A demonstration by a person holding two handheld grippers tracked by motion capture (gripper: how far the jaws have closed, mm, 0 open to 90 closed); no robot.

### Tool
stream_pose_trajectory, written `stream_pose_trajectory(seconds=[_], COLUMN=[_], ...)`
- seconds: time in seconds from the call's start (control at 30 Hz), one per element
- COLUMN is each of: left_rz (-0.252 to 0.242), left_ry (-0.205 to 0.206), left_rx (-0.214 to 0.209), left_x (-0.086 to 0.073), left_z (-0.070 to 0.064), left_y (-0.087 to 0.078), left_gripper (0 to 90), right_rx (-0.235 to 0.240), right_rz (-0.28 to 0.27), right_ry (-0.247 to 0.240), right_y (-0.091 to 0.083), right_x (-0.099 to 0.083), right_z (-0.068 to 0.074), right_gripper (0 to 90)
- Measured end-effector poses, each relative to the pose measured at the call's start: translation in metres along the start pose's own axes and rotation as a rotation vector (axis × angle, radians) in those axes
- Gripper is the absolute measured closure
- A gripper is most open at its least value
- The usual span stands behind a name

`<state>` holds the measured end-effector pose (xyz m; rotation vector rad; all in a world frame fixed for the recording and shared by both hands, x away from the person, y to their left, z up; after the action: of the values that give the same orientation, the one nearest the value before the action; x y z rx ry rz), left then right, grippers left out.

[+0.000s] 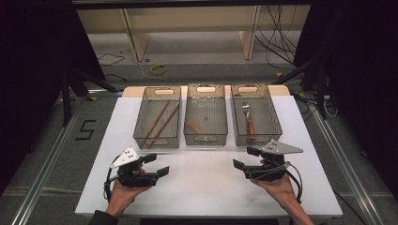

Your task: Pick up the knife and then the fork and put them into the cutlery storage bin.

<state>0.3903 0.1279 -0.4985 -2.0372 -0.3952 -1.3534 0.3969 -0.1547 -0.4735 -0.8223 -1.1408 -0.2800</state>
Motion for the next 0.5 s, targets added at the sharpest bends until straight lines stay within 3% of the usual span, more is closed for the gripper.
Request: stream_pose_trajectory(seconds=[0.5], left_rz=[0.010], left_ry=[0.000], left_rx=[-0.014], left_x=[-0.001], left_z=[-0.002], left_y=[0.000], left_gripper=[19.9], right_rx=[-0.026], right_rz=[-0.007], right_ry=[0.007], right_y=[-0.013], right_x=[-0.021], right_z=[0.002], right_gripper=[23.1])
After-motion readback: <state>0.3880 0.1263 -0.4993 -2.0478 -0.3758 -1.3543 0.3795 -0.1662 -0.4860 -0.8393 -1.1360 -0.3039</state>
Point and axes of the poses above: each handheld gripper's, and its own axes: y roughly forward along the jaws, x roughly out of its top, z roughly to its left, the point moved 10 cm from there along y, roughly forward along the jaws, and after that the axes turned 1 degree about -z, right-handed, at the moved point
